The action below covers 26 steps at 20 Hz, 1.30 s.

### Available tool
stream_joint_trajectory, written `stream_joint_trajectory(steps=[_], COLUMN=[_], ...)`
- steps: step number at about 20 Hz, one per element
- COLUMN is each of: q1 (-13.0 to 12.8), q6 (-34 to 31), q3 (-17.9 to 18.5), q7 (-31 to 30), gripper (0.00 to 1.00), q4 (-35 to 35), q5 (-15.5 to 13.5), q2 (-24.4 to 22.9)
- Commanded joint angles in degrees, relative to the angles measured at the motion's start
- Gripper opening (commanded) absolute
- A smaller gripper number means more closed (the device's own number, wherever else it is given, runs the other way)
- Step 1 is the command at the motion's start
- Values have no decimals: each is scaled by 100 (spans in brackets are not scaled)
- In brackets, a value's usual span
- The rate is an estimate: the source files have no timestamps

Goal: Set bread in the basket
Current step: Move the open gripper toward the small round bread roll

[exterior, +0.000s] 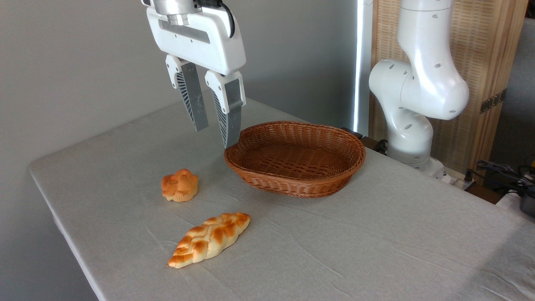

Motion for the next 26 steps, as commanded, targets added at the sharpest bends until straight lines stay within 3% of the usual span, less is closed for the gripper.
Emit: stream_joint_trajectory(steps=[1,13,16,19,20,22,26], q1=[-45,-54,-89,-483,-511,-598,-678], q6=[-105,-141,-10,840,921,1149,2579], q3=[-24,-24,-226,-244,-253,-410,-823], q7=[-16,-60,-77,-86,-112,-112,-77], gripper=[100,100,100,100,100,100,100], q4=[-20,-91,-450,-1398,-1496,-1619,-2182], q5=[-88,-79,-79,-123,-141,-176,-79], q2=[59,32,-186,-687,-732,-671,-417])
